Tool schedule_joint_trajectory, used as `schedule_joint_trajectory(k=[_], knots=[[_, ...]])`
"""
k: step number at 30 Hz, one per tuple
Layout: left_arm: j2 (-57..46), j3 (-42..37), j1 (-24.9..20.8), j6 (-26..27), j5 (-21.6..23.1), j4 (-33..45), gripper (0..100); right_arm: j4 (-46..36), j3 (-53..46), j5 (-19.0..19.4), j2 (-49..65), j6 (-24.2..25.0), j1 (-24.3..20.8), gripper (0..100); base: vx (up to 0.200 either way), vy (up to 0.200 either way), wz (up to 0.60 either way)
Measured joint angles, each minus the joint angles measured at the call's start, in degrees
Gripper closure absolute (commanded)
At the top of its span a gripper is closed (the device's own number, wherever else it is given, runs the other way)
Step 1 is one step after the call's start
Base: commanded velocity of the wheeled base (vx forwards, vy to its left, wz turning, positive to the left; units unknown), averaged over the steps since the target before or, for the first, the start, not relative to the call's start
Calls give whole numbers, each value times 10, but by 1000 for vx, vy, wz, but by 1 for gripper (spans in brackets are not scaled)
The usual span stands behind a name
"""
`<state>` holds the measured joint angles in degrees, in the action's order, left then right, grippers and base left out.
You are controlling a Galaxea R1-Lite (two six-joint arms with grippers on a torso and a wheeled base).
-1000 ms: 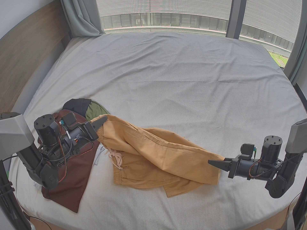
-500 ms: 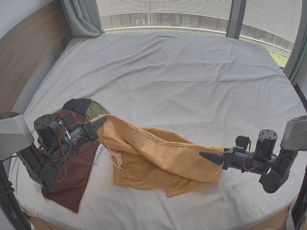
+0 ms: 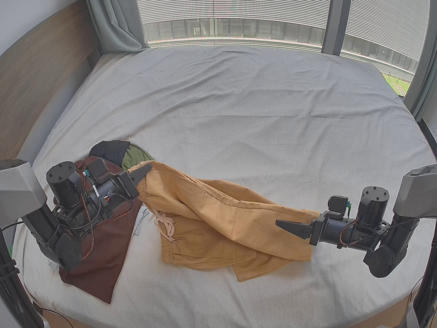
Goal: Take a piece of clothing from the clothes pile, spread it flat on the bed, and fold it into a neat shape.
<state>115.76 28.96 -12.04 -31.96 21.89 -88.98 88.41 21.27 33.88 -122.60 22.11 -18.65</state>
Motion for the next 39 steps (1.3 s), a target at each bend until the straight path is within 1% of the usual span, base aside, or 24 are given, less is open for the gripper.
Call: schedule_joint_trajectory(k=[1, 2, 6, 21, 27, 30, 36, 39], knots=[[0, 0, 0, 0, 0, 0, 100, 0, 1, -5, 0, 0, 0, 0, 0, 0, 0], [0, 0, 0, 0, 0, 0, 100, 0, 4, -10, -1, 1, 0, 100, 0, 0, 0], [-1, 0, -1, -1, 0, 0, 100, 1, 10, -19, -2, 1, -2, 100, 0, 0, 0], [-2, 2, -5, -3, 1, 0, 100, 1, 21, -20, 4, 0, -2, 100, 0, 0, 0], [-9, 7, -7, 1, 13, 0, 100, 0, 30, -19, 32, -1, -2, 100, 0, 0, 0], [-12, 9, -7, 13, 23, 0, 100, -1, 30, -19, 49, -1, -3, 100, 0, 0, 0], [-14, 10, -1, 71, 40, 0, 100, -1, 28, -20, 83, -1, -13, 100, 0, 0, 0], [-14, 9, 0, 79, 43, 0, 100, -1, 27, -20, 96, -1, -19, 100, 0, 0, 0]])
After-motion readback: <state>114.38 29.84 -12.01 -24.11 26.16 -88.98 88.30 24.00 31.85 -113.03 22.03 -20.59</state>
